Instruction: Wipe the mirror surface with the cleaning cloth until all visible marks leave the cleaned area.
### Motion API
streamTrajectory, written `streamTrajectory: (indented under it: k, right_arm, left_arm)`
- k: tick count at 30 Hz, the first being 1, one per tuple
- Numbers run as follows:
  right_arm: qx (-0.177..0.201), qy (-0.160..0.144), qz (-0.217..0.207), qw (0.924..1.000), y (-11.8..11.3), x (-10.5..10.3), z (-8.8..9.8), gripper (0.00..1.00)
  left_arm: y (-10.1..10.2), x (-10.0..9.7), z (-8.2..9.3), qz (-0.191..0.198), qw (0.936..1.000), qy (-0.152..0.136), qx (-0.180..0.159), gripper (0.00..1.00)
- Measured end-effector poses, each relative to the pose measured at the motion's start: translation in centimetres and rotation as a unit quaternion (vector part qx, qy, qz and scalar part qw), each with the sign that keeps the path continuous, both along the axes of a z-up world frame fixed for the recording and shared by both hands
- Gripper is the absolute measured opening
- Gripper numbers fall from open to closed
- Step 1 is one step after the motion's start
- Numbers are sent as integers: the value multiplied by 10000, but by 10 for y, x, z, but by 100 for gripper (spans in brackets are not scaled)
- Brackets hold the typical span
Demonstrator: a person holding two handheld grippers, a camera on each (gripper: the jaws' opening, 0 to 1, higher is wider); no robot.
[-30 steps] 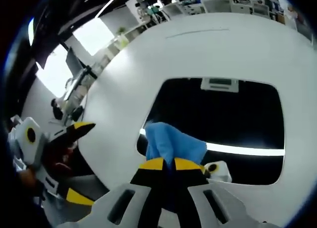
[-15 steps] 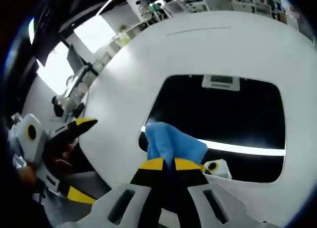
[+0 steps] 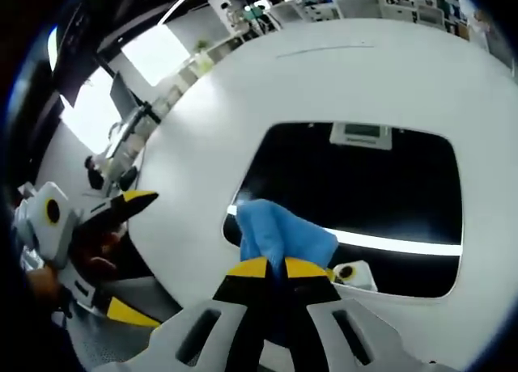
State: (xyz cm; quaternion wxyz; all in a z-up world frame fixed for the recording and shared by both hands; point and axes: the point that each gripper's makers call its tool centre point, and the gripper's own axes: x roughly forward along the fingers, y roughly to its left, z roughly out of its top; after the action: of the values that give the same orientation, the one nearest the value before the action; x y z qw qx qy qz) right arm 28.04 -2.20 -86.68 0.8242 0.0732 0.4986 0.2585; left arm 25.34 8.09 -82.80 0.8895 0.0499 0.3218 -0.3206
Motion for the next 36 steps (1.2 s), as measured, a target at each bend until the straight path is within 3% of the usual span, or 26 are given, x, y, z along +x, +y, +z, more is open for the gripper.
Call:
streamTrajectory:
  k: [25, 36]
  right_arm:
    - [56, 51, -383, 9992, -36, 1, -1, 0]
    - [50, 96, -457, 9989, -41, 2, -1, 0]
  left_arm:
    - [1, 0, 0, 25, 10000, -1, -1, 99]
    - [1, 0, 1, 32, 10000, 1, 14, 99]
